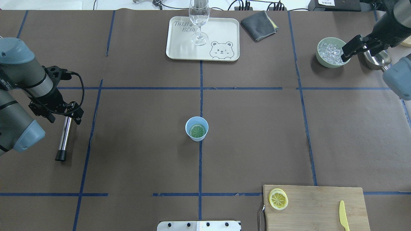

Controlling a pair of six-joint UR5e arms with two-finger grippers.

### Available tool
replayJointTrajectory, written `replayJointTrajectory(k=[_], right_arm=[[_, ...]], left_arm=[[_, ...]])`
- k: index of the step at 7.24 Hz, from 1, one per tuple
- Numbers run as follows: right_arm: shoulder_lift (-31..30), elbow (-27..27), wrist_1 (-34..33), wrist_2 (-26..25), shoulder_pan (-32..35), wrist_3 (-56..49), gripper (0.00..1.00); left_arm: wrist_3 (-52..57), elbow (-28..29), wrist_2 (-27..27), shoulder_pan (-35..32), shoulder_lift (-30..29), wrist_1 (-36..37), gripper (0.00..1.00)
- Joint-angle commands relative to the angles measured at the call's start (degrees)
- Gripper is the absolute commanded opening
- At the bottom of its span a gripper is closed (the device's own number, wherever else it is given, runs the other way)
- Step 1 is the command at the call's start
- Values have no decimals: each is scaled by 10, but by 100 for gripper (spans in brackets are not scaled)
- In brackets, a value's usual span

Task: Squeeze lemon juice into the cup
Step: 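Grasp the metal rod with the left gripper while the right arm parks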

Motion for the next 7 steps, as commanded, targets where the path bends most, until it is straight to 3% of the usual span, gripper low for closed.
replayJointTrajectory(k=[1,7], right_arm=[[-1,0,1,3,5,-4,100],[6,2,2,3,5,-5,100]], left_arm=[[1,21,0,1,-7,-1,100],[5,62,0,3,-10,-49,100]])
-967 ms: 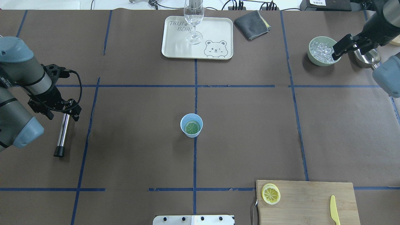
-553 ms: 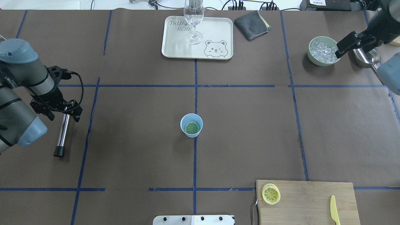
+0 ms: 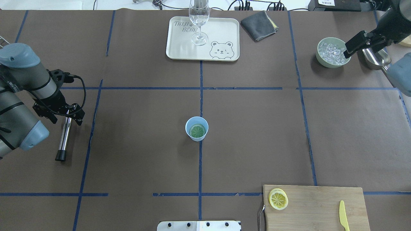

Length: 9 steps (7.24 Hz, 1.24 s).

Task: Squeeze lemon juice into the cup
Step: 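Grasp the metal rod with the left gripper while the right arm parks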

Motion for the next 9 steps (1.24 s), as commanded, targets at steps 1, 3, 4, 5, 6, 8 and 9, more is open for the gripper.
replayJointTrajectory(k=[1,3,4,5,6,8,9], right_arm=[[0,0,0,0,0,0,100],[1,0,0,1,-1,1,100],[0,0,0,1,0,0,100],[1,1,0,2,0,1,100],[1,2,0,2,0,1,100],[0,2,0,2,0,1,100],[0,1,-1,2,0,1,100]], left_arm=[[0,2,0,0,1,-4,94],[0,2,0,0,1,-3,80],[0,2,0,0,1,-3,73],[0,2,0,0,2,-3,59],[-2,1,0,0,1,-3,41],[-4,0,0,0,1,-2,3],[-4,-2,0,0,1,-1,0]])
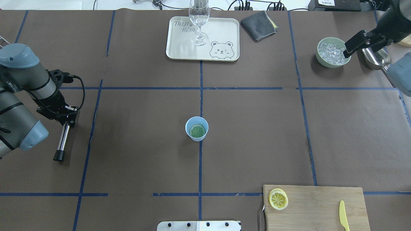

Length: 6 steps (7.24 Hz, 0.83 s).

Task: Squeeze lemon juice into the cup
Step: 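Grasp the metal rod with the left gripper while the right arm parks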

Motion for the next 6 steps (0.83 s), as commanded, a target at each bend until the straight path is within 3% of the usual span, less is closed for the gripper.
replayJointTrajectory(k=[1,2,4,6], right_arm=[[0,0,-1,1,0,0,100],[0,1,0,3,3,0,100],[-6,1,-2,9,11,0,100],[-7,0,-2,21,11,2,100]], left_arm=[[-2,-6,0,-4,-1,4,0],[-6,-35,4,-14,3,5,0],[-6,-108,80,-60,0,5,0],[-42,-145,156,-70,-24,4,0]])
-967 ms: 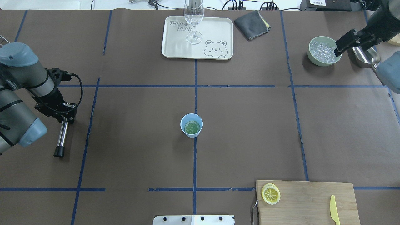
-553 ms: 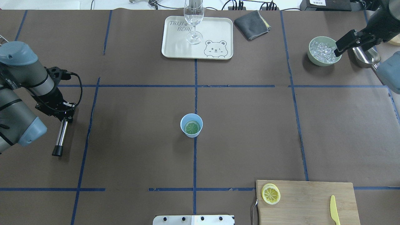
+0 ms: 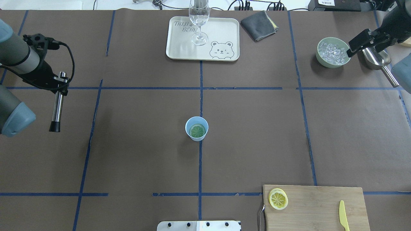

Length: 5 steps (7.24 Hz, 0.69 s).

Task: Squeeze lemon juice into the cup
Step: 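Lift the metal rod upright with the left gripper and swing it toward the cup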

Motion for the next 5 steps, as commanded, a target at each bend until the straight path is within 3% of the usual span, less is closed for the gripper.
replayJointTrajectory(k=[1,2,5], right_arm=[[-9,-1,0,10,2,2,100],[-11,-1,-1,17,3,3,100],[-15,0,-1,44,5,6,100]], left_arm=[[-92,-29,47,-10,-47,-1,0],[-96,-47,68,-10,-60,-1,0],[-95,-142,216,4,-94,-6,0]])
